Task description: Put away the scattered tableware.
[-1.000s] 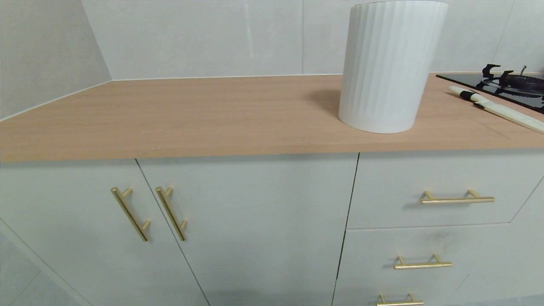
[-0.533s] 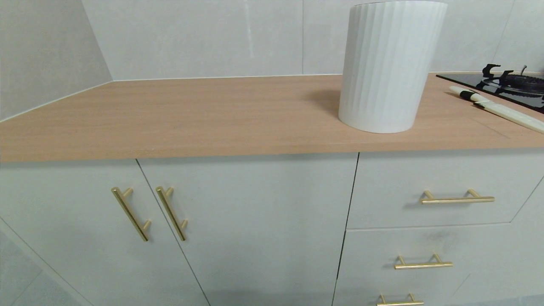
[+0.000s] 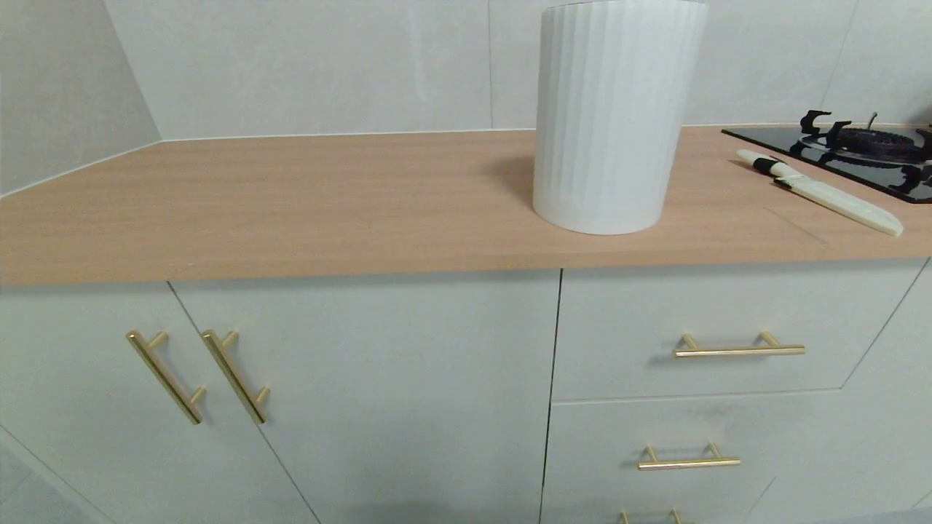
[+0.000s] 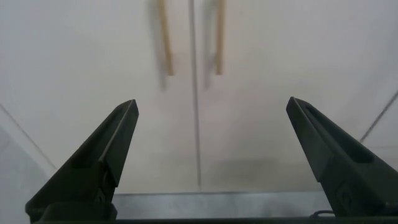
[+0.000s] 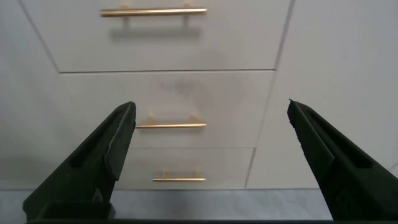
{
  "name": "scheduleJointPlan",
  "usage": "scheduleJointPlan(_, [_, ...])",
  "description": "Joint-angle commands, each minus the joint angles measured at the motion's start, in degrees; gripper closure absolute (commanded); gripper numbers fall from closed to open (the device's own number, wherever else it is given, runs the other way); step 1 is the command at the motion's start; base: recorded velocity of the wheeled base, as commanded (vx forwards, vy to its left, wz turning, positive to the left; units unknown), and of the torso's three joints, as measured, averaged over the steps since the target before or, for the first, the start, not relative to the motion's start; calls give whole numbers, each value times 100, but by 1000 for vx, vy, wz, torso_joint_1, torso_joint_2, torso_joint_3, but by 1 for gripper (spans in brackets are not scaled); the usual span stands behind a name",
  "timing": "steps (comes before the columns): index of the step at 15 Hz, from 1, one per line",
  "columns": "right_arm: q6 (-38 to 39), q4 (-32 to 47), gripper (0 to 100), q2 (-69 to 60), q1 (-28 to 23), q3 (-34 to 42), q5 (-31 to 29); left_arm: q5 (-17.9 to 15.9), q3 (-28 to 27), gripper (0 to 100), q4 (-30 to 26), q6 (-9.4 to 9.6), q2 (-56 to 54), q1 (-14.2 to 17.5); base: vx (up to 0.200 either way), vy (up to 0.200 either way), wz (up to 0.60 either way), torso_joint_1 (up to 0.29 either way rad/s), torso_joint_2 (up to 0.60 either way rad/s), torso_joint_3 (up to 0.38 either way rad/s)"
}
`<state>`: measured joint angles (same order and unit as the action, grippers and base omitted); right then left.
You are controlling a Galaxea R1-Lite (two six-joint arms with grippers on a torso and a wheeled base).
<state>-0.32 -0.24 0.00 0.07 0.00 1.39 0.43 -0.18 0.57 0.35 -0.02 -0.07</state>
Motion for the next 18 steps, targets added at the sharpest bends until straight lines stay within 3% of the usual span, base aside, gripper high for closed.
scheduleJointPlan(1, [-3, -2, 0, 9, 1, 0, 2, 1, 1, 0, 4, 0, 2, -1, 0, -200, 0, -2, 2, 2])
scheduleJointPlan(5, [-3, -2, 0, 9, 10, 0, 2, 1, 1, 0, 4, 0, 2, -1, 0, -200, 0, 2, 1, 4])
scheduleJointPlan(15, [-3, -2, 0, 0, 1, 0, -7, 10, 1, 0, 4, 0, 2, -1, 0, 0, 0, 0, 0, 0])
scheduleJointPlan(18, [-3, -2, 0, 9, 1, 0, 2, 10, 1, 0, 4, 0, 2, -1, 133, 0, 0, 3, 2, 2])
